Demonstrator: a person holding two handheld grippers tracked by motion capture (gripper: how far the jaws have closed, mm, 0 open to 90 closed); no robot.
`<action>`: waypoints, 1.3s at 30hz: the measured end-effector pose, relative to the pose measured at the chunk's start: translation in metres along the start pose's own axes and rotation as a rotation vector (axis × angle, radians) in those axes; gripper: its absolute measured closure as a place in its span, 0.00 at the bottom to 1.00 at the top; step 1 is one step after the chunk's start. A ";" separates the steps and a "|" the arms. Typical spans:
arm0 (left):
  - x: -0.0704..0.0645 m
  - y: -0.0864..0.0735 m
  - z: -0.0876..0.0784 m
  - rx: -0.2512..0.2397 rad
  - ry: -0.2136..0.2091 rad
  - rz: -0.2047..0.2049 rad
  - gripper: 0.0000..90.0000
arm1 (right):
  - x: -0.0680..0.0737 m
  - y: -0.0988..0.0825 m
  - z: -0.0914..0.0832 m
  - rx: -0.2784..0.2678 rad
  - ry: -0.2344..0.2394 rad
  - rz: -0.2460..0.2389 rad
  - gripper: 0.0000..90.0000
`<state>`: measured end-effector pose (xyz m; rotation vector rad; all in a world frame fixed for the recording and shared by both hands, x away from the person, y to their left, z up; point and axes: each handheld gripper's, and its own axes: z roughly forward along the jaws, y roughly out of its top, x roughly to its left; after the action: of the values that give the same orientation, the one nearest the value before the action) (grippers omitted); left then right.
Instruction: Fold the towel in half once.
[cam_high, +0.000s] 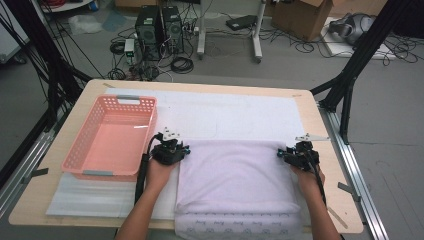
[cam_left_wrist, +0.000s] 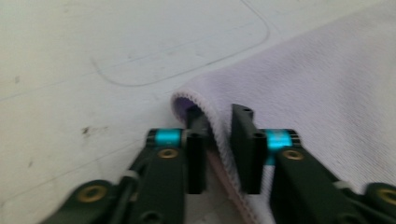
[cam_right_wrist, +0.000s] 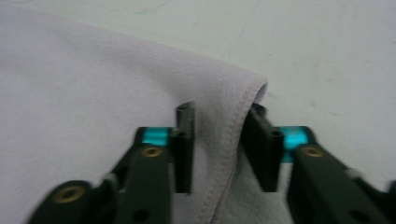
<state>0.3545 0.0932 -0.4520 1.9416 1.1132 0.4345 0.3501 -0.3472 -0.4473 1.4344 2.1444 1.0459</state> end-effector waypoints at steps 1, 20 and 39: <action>0.000 0.000 0.000 0.003 0.001 -0.003 0.93 | 0.001 0.000 0.000 0.005 0.025 -0.003 0.92; 0.020 0.054 0.016 -0.103 0.089 -0.096 0.96 | -0.010 0.037 0.000 -0.126 -0.038 -0.068 0.95; 0.046 0.094 0.046 -0.172 0.115 -0.075 0.96 | -0.035 0.086 0.033 -0.148 -0.075 -0.031 0.95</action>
<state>0.4599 0.0841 -0.4085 1.7378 1.1781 0.5880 0.4410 -0.3477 -0.4096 1.3466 1.9861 1.0976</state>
